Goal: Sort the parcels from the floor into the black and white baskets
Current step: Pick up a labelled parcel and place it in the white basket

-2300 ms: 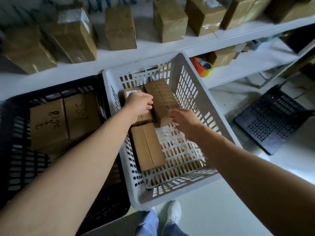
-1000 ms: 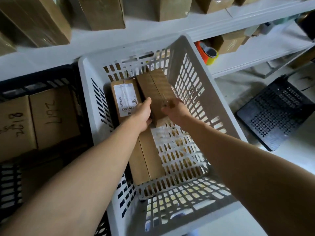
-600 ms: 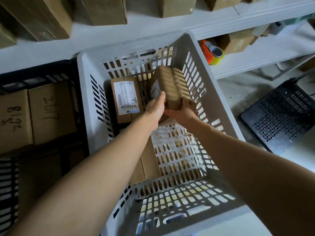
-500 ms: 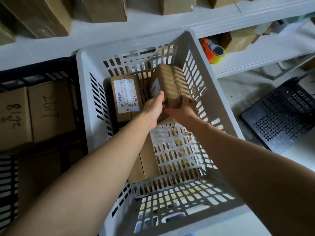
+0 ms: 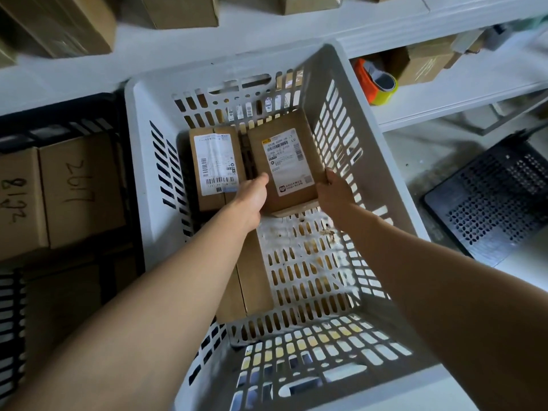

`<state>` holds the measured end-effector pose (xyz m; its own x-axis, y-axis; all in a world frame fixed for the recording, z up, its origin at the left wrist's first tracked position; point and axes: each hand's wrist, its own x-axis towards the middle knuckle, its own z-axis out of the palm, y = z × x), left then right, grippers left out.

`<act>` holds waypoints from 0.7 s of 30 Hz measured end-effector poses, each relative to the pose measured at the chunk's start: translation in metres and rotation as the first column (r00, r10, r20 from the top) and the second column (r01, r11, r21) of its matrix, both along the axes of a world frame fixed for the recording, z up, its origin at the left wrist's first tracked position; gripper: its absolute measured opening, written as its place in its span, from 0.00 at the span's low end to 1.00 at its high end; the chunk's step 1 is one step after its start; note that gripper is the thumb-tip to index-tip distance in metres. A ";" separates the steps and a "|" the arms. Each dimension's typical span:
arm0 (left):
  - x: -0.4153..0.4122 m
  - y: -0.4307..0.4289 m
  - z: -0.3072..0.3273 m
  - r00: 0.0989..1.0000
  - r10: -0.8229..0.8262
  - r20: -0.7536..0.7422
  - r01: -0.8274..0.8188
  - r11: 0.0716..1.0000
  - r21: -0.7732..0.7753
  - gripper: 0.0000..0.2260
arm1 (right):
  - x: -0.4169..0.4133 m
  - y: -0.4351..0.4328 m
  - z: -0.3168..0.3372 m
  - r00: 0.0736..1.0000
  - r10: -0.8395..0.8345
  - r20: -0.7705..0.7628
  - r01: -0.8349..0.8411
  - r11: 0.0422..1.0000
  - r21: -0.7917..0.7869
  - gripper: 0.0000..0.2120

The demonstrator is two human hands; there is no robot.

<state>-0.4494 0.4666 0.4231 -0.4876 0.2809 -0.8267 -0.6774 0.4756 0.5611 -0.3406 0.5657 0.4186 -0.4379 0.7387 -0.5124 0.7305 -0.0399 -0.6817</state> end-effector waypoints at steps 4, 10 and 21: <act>0.002 0.000 -0.002 0.999 0.042 0.030 -0.043 0.999 0.034 0.08 | -0.007 0.008 -0.007 1.000 0.028 -0.007 -0.028 1.000 -0.002 0.17; -0.002 0.006 0.003 0.993 0.111 0.026 -0.113 0.989 0.096 0.11 | -0.013 0.001 -0.008 0.996 -0.026 0.090 0.021 0.998 0.055 0.17; -0.017 -0.027 0.053 0.930 0.224 -0.292 -0.212 0.975 0.070 0.07 | -0.028 -0.027 0.057 0.994 0.108 -0.031 -0.105 0.990 0.098 0.21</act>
<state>-0.4663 0.4393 0.4765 -0.7612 0.1675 -0.6265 -0.5625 0.3101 0.7664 -0.3685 0.5388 0.4757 -0.5335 0.7320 -0.4238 0.7021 0.1038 -0.7045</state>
